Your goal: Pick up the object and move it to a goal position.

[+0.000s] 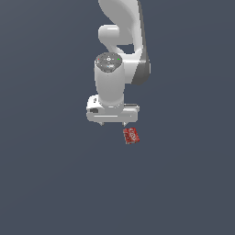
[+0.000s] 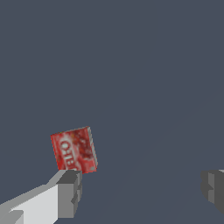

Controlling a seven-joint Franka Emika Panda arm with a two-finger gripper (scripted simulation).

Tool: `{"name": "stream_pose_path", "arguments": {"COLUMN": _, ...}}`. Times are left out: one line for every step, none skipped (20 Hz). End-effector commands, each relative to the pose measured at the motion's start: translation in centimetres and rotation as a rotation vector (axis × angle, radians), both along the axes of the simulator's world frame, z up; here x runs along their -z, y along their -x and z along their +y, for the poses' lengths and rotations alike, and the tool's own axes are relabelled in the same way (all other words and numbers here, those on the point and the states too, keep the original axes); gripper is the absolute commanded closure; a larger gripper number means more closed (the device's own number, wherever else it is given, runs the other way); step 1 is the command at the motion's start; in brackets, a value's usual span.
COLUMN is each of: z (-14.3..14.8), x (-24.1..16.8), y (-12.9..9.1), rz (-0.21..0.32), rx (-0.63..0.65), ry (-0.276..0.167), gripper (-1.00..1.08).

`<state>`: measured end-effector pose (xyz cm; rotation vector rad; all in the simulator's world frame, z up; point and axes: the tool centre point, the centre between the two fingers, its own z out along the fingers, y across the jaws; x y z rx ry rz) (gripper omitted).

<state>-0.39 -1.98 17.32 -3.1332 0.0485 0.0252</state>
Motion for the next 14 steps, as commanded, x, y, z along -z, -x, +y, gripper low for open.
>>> {"name": "stream_pose_path", "arguments": {"z": 0.0, "x": 0.0, "y": 0.0, "rz": 0.0, "rx": 0.0, "ry": 0.0, "gripper": -0.92}}
{"name": "stream_pose_path", "arguments": {"z": 0.01, "x": 0.01, "y": 0.01, "rz": 0.0, "rx": -0.001, "ry": 0.0, "gripper": -0.92}}
{"name": "stream_pose_path", "arguments": {"z": 0.01, "x": 0.05, "y": 0.02, "rz": 0.001, "rx": -0.004, "ry": 0.001, "gripper": -0.92}}
{"name": "stream_pose_path", "arguments": {"z": 0.04, "x": 0.12, "y": 0.05, "rz": 0.003, "rx": -0.009, "ry": 0.001, "gripper": -0.92}}
{"name": "stream_pose_path", "arguments": {"z": 0.06, "x": 0.21, "y": 0.09, "rz": 0.005, "rx": -0.017, "ry": 0.003, "gripper": -0.92}}
{"name": "stream_pose_path", "arguments": {"z": 0.1, "x": 0.33, "y": 0.13, "rz": 0.007, "rx": -0.026, "ry": 0.004, "gripper": -0.92}}
{"name": "stream_pose_path", "arguments": {"z": 0.14, "x": 0.47, "y": 0.19, "rz": 0.01, "rx": -0.036, "ry": 0.005, "gripper": -0.92}}
{"name": "stream_pose_path", "arguments": {"z": 0.18, "x": 0.58, "y": 0.24, "rz": 0.013, "rx": -0.046, "ry": 0.007, "gripper": -0.92}}
{"name": "stream_pose_path", "arguments": {"z": 0.21, "x": 0.67, "y": 0.27, "rz": 0.015, "rx": -0.053, "ry": 0.008, "gripper": -0.92}}
{"name": "stream_pose_path", "arguments": {"z": 0.23, "x": 0.74, "y": 0.3, "rz": 0.016, "rx": -0.058, "ry": 0.008, "gripper": -0.92}}
{"name": "stream_pose_path", "arguments": {"z": 0.24, "x": 0.77, "y": 0.31, "rz": 0.017, "rx": -0.061, "ry": 0.009, "gripper": -0.92}}
{"name": "stream_pose_path", "arguments": {"z": 0.25, "x": 0.78, "y": 0.31, "rz": 0.017, "rx": -0.061, "ry": 0.009, "gripper": -0.92}}
{"name": "stream_pose_path", "arguments": {"z": 0.24, "x": 0.76, "y": 0.31, "rz": 0.016, "rx": -0.06, "ry": 0.009, "gripper": -0.92}}
{"name": "stream_pose_path", "arguments": {"z": 0.23, "x": 0.74, "y": 0.3, "rz": 0.016, "rx": -0.058, "ry": 0.008, "gripper": -0.92}}
